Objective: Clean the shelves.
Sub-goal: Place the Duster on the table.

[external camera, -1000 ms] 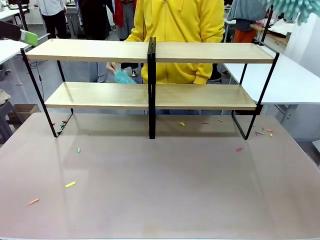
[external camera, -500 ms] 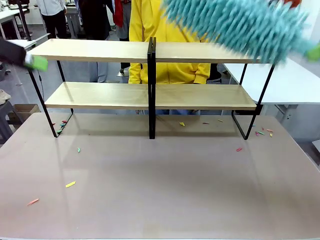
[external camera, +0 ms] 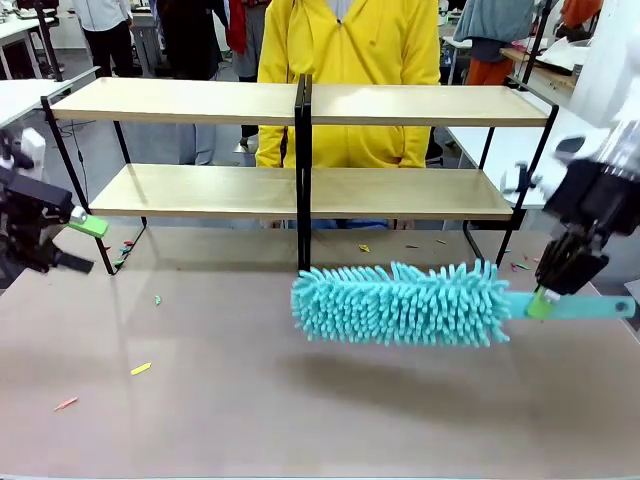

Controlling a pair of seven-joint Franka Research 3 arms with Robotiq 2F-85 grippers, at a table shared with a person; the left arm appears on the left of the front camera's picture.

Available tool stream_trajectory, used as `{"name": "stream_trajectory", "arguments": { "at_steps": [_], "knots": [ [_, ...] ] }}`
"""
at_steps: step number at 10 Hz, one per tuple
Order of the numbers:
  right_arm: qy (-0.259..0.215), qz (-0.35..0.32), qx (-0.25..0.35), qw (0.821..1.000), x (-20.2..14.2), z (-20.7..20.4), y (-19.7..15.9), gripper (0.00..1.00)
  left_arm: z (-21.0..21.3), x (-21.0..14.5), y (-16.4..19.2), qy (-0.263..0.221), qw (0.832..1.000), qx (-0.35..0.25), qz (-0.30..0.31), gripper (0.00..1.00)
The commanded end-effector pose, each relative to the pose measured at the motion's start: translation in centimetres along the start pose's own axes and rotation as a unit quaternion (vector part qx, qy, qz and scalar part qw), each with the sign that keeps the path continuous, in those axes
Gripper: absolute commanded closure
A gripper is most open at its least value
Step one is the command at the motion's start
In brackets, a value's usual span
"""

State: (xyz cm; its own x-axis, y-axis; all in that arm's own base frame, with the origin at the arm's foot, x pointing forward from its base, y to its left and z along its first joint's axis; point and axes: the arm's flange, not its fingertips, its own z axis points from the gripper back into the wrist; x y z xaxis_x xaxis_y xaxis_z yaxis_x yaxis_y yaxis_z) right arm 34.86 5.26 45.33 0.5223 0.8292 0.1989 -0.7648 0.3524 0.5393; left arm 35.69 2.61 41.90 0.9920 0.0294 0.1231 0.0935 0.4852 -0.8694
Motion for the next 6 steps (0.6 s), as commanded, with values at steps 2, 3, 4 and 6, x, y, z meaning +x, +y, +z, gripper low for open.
{"name": "stream_trajectory", "arguments": {
  "at_steps": [2, 3, 4, 6],
  "knots": [
    [-0.007, -0.055, -0.004, 0.998, -0.9, 2.2, -3.7, 0.88, -4.9, -3.6, 4.5, -0.001, 0.989, -0.027, 0.144, 0.0],
    [0.006, -0.056, 0.0, 0.998, -0.6, 1.9, -4.4, 0.88, -1.2, 0.2, 3.4, 0.001, 0.997, -0.022, 0.077, 0.0],
    [0.029, -0.063, -0.003, 0.998, -0.4, 1.5, -4.8, 0.88, -1.2, 0.2, 3.4, 0.001, 0.997, -0.022, 0.077, 0.0],
    [0.039, -0.081, -0.011, 0.996, -0.8, 1.6, -5.6, 0.76, -1.2, 0.2, 3.4, 0.001, 0.997, -0.022, 0.077, 0.0]
  ]
}}
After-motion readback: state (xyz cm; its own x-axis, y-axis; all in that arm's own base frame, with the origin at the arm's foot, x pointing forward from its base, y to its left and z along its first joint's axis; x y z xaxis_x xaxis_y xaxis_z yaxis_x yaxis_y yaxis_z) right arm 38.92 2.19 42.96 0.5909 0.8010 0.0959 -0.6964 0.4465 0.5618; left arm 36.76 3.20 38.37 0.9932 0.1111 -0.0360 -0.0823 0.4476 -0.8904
